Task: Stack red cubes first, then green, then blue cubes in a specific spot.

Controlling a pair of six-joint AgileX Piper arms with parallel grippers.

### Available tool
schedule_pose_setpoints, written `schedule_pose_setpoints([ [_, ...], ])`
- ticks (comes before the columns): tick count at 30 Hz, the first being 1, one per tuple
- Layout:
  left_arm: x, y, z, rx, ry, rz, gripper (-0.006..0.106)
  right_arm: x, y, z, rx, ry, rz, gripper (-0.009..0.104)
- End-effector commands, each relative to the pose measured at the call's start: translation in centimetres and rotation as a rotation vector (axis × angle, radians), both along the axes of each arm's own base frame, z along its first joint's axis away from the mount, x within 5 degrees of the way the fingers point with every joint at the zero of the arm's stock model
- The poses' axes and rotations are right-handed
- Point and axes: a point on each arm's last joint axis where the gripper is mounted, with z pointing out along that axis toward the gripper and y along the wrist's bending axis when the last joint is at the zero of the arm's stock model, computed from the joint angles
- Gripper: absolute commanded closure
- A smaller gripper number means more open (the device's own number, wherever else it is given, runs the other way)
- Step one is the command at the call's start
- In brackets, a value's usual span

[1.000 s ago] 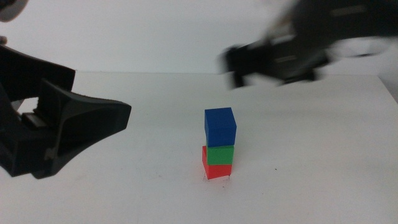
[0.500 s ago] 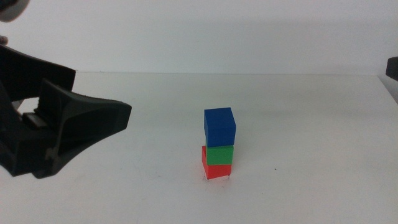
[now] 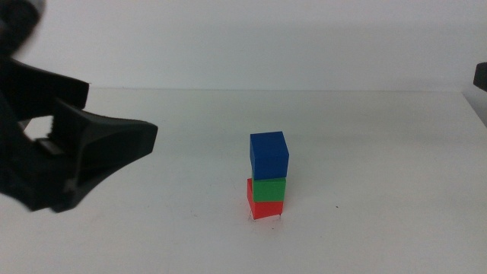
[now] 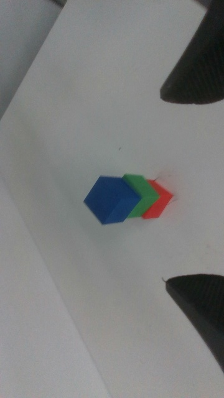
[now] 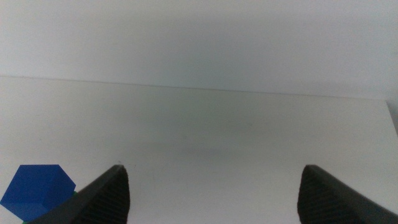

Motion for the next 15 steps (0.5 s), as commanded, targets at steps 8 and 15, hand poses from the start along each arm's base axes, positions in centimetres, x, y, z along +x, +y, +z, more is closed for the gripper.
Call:
schedule_pose_setpoints([
  [8, 0.5, 3.6, -7.8, -0.231, -0.187, 0.265, 0.007, -1.0, -0.5, -3.2, 0.048, -0.167, -0.054, 0.002],
  [15, -2.4, 7.6, -15.1, -0.144, -0.224, 0.548, 0.007, -6.0, -2.0, -10.1, -0.123, -0.294, -0.088, 0.002],
])
